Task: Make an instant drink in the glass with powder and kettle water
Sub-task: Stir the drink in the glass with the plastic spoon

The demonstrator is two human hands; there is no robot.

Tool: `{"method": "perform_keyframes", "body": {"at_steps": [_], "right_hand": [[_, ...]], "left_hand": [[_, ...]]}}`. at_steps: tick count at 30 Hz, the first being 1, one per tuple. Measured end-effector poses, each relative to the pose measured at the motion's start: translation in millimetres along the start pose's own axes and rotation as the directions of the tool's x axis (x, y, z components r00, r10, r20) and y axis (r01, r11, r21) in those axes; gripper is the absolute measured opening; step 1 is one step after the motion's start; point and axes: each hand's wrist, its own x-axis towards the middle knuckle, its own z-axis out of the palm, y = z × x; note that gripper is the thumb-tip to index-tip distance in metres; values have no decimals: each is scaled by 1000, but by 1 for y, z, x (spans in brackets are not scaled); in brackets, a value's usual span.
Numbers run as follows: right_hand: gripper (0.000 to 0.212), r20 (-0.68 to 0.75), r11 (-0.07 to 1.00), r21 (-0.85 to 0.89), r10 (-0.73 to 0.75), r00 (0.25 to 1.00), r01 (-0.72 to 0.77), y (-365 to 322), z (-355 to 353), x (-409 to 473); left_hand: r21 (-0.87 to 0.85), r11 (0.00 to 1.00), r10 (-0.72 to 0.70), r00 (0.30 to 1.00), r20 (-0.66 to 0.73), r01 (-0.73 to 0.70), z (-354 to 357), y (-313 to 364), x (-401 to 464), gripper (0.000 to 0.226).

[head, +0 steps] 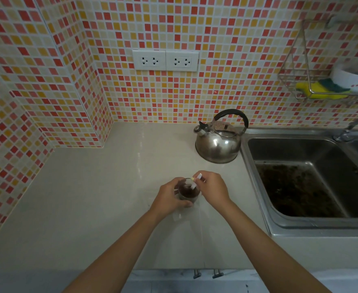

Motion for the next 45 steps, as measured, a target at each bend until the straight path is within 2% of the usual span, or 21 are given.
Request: {"method": "perform_keyframes", "body": {"at_steps": [2,9,12,15,18,20,23,27,30,34,38,40,42,45], "right_hand": [[17,-38,999,29,35,999,-34,4,-2,1],[18,-31,916,335,242,970,-218,2,-10,0],[16,-75,918,363,202,977,-162,-1,-21,-1],[15,-104,945,327,35,994,1,-6,-28,-5],[16,48,978,175,-123,991,113,-10,-25,-8],[16,130,985,91,-161,978,150,-9,-19,-9],[20,113,990,-42,-129,985,135,-3,-13,-6],[19,58,996,91,-1,998,-5,0,-6,-5],[19,36,994,103,-38,999,34,-1,-3,-8],[18,32,995,-86,-38,999,41,3,-7,-5],[16,111,997,-8,-81,990,83,-4,-2,-9],[17,93,988,-89,-117,989,126,-4,-2,-8],[18,53,984,-149,-93,994,100,-4,-4,-5],[14,108,998,-30,-55,993,58,-7,-1,-4]], "left_hand": [[3,1000,-9,1000,1,9,0,0,1,80],[4,1000,-12,1000,-4,12,1,-3,4,82],[-1,1000,-9,1000,-7,9,1,-4,4,81],[1,1000,-7,1000,-9,7,1,-5,4,79],[3,1000,-10,1000,-6,10,1,-4,3,77],[17,1000,-7,1000,0,7,1,-3,3,76],[27,999,-23,1000,-4,23,1,-1,3,80],[21,999,-37,999,-10,37,1,0,2,80],[12,999,-34,999,-12,34,1,1,2,78],[12,999,-31,999,-9,31,0,3,1,79],[-3,1000,-14,1000,2,14,-1,3,0,75],[-8,1000,-15,1000,5,15,-1,3,-1,75],[-12,1000,-18,1000,4,18,-1,4,-1,76],[-14,1000,-19,1000,7,19,-1,4,-2,74]]}}
